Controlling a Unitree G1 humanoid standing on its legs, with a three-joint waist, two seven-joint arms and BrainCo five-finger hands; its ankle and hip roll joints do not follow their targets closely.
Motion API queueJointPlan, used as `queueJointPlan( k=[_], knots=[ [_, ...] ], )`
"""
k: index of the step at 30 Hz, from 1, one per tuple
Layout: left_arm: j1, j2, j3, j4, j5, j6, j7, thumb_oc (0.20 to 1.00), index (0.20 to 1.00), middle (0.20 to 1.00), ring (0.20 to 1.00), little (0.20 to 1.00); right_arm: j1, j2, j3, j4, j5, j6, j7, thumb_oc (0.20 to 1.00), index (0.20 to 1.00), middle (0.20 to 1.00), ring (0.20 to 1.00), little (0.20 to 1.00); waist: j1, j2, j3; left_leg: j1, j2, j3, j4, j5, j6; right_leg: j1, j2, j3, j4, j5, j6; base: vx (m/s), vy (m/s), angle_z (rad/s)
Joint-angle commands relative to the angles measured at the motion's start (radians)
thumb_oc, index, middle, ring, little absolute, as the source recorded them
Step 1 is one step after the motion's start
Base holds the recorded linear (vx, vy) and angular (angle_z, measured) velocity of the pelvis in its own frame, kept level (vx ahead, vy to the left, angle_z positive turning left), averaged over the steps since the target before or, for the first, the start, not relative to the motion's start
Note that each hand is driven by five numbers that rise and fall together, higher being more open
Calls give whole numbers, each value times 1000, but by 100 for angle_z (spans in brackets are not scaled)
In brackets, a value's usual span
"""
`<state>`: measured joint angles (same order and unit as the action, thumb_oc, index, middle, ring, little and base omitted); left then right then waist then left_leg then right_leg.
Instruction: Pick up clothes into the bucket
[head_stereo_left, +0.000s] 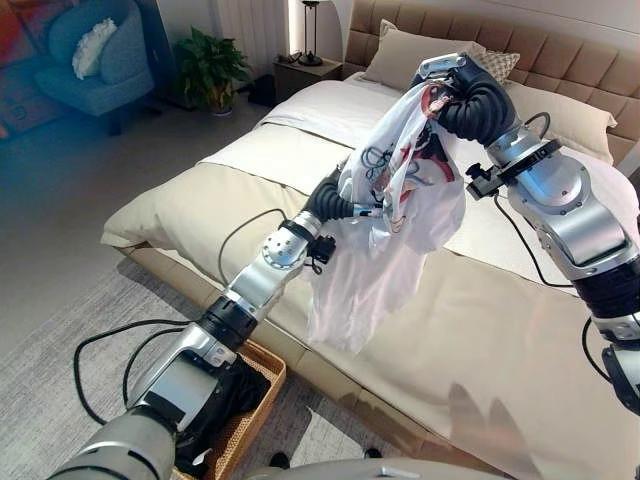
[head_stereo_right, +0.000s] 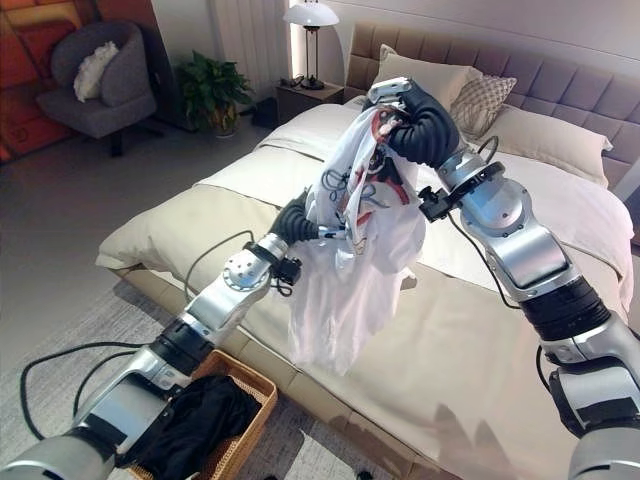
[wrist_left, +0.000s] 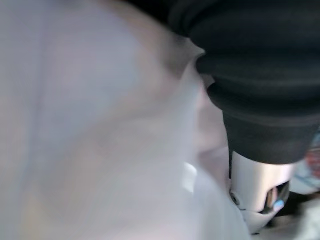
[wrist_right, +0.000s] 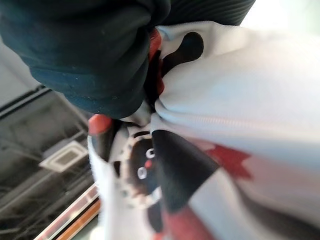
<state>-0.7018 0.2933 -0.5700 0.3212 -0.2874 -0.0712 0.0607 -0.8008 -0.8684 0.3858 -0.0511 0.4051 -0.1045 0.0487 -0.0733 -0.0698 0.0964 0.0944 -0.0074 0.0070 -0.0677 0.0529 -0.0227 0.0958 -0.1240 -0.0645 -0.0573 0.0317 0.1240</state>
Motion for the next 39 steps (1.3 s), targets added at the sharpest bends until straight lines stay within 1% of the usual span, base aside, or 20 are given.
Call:
queueJointPlan(
  k=[1,5,8,12,13,15,16,17,18,21,25,26,27,28,29,30,33,35,36,39],
  knots=[
    [-126,-56,-38,86,70,-30,5,1000,1000,1000,1000,1000,-108,5,-19,-65,46,-86,-12,200,200,200,200,200,11,-15,-39,-31,-16,-20,103,-117,13,-76,-8,-22,145,-41,18,9,-10,-5],
    [-132,-88,-68,60,45,-27,-12,1000,1000,1000,1000,1000,-103,13,-3,-87,52,-89,1,200,200,200,200,200,9,-14,-35,-35,-16,-23,105,-116,13,-78,-7,-21,143,-41,17,1,-3,-1],
    [-135,-101,-93,18,-40,-30,-41,1000,1000,1000,1000,1000,-96,17,8,-94,59,-85,8,200,200,200,200,200,8,-12,-30,-37,-16,-26,106,-115,13,-80,-7,-21,142,-40,17,0,0,0],
    [-117,-111,-143,-39,-298,-12,-124,1000,1000,1000,1000,1000,-93,21,28,-91,79,-88,11,200,200,200,200,200,4,-9,-31,-37,-17,-25,104,-113,12,-79,-7,-17,140,-38,17,0,0,0],
    [-106,-103,-149,-72,-424,2,-167,1000,1000,1000,1000,1000,-88,25,31,-93,91,-90,12,200,200,200,200,200,1,-7,-33,-35,-16,-22,102,-112,10,-78,-6,-17,138,-38,18,0,0,0],
    [-76,-102,-158,-88,-555,19,-188,479,479,479,479,479,-83,26,41,-96,96,-93,14,200,200,200,200,200,-3,-6,-39,-31,-14,-20,99,-112,9,-74,-6,-17,135,-38,17,35,-6,-4],
    [-58,-99,-161,-108,-615,33,-210,288,288,288,288,288,-81,25,43,-92,97,-94,12,200,200,200,200,200,-5,-7,-43,-28,-13,-19,97,-112,8,-71,-5,-16,133,-39,17,36,-8,-5],
    [-38,-91,-158,-120,-672,48,-227,256,256,256,256,256,-83,20,50,-94,98,-93,16,200,200,200,200,200,-6,-7,-46,-25,-11,-17,94,-113,7,-71,-4,-17,132,-39,16,37,-5,-7],
    [-26,-79,-150,-133,-701,45,-235,200,200,200,200,200,-78,14,47,-87,99,-92,15,200,200,200,200,200,-8,-7,-49,-23,-10,-17,93,-113,6,-70,-4,-17,131,-39,16,32,-2,-4],
    [42,-47,-105,-173,-777,33,-236,200,200,200,200,200,-44,-1,19,-58,77,-93,0,200,200,200,200,200,-7,-9,-53,-17,-8,-17,87,-114,4,-64,-3,-19,127,-40,14,15,-1,-3],
    [106,-50,-46,-200,-836,27,-234,200,200,200,200,200,3,-7,-37,-21,60,-89,-16,200,200,200,200,200,-3,-14,-51,-14,-7,-19,84,-113,4,-60,-3,-22,127,-42,13,0,0,0],
    [140,-70,-11,-207,-866,25,-233,200,200,200,200,200,31,0,-64,5,51,-86,-22,260,260,260,260,260,0,-16,-50,-13,-6,-20,82,-113,4,-59,-3,-25,128,-44,12,0,0,0],
    [152,-77,3,-207,-874,20,-228,200,200,200,200,200,44,7,-77,14,47,-83,-26,699,699,699,699,699,1,-18,-49,-14,-6,-21,83,-114,4,-59,-3,-25,130,-45,12,0,0,0],
    [168,-89,29,-213,-893,11,-224,200,200,200,200,200,60,14,-93,30,38,-79,-35,1000,1000,1000,1000,1000,3,-19,-48,-14,-6,-22,83,-113,4,-60,-3,-27,132,-46,11,0,0,0],
    [194,-99,70,-222,-894,-18,-204,200,200,200,200,200,92,28,-117,51,23,-71,-41,1000,1000,1000,1000,1000,7,-20,-46,-13,-6,-23,82,-114,5,-59,-3,-27,133,-47,10,0,0,0],
    [195,-99,70,-222,-894,-18,-203,200,200,200,200,200,93,28,-118,50,22,-71,-41,1000,1000,1000,1000,1000,7,-21,-46,-13,-6,-23,82,-114,5,-59,-3,-27,133,-47,10,0,0,0],
    [218,-83,120,-268,-864,-59,-167,200,200,200,200,200,143,48,-163,102,2,-58,-64,1000,1000,1000,1000,1000,15,-19,-39,-14,-7,-25,83,-115,7,-60,-5,-28,135,-47,9,0,0,0],
    [232,-80,131,-287,-865,-60,-163,200,200,200,200,200,156,55,-174,110,-8,-54,-67,1000,1000,1000,1000,1000,17,-19,-38,-14,-7,-25,84,-116,8,-60,-5,-28,135,-47,8,0,0,0],
    [257,-57,180,-311,-838,-78,-146,200,200,200,200,200,204,79,-212,129,-21,-49,-78,1000,1000,1000,1000,1000,23,-15,-35,-14,-7,-26,83,-116,9,-60,-5,-29,135,-49,7,0,0,0],
    [319,8,264,-351,-800,-86,-142,200,200,200,200,200,298,115,-292,139,-26,-52,-91,1000,1000,1000,1000,1000,31,-6,-31,-16,-9,-29,81,-115,9,-61,-5,-32,132,-50,6,0,0,0]
  ],
)
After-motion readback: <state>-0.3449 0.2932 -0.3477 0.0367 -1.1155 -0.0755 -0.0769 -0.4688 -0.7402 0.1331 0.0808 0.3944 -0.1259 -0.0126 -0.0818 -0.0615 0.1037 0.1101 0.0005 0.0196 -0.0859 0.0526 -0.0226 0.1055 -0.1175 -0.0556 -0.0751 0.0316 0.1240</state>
